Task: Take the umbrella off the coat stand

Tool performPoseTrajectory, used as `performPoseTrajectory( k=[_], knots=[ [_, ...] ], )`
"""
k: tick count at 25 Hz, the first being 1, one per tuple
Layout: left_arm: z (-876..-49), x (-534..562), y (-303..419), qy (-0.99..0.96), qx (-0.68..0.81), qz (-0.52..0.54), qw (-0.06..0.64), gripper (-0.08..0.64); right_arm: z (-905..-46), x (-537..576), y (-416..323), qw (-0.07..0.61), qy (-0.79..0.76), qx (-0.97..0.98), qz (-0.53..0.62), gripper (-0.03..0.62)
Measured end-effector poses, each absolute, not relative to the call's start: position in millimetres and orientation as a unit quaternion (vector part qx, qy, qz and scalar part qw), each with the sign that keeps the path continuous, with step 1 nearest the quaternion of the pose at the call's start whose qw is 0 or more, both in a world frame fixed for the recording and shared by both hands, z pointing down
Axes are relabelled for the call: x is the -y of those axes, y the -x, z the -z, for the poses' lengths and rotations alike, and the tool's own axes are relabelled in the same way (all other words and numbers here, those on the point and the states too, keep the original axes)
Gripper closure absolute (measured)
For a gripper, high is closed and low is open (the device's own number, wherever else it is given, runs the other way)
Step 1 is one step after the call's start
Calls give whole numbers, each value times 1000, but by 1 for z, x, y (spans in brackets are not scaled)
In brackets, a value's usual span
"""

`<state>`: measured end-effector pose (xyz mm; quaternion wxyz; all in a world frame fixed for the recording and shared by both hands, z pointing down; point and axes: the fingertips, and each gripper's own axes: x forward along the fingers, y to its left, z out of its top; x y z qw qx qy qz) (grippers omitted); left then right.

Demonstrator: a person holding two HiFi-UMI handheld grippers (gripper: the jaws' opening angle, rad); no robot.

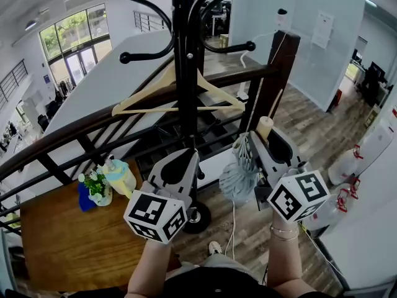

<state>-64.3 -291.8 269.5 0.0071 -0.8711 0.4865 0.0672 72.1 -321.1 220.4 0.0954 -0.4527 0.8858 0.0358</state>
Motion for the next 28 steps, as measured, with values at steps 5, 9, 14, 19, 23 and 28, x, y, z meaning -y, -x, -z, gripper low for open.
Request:
performPoseTrajectory(
  k=[5,9,14,19,23,28],
  knots=[
    [-282,269,64,878,-475,-59,-4,534,-239,297,-61,88,450,-888,-26,433],
    [-293,252,67,885,-463,-50,-6,534,-250,279,-52,84,447,-890,-25,433],
    [-305,231,71,889,-455,-44,-10,534,-269,257,-41,68,449,-891,-15,433],
    [-315,217,72,894,-447,-37,-16,534,-286,240,-32,62,448,-892,-2,434],
    [-323,211,75,895,-444,-33,-26,534,-296,227,-23,55,447,-893,3,434],
    [-335,207,77,897,-439,-29,-42,534,-307,216,-14,40,444,-895,11,434]
  ],
)
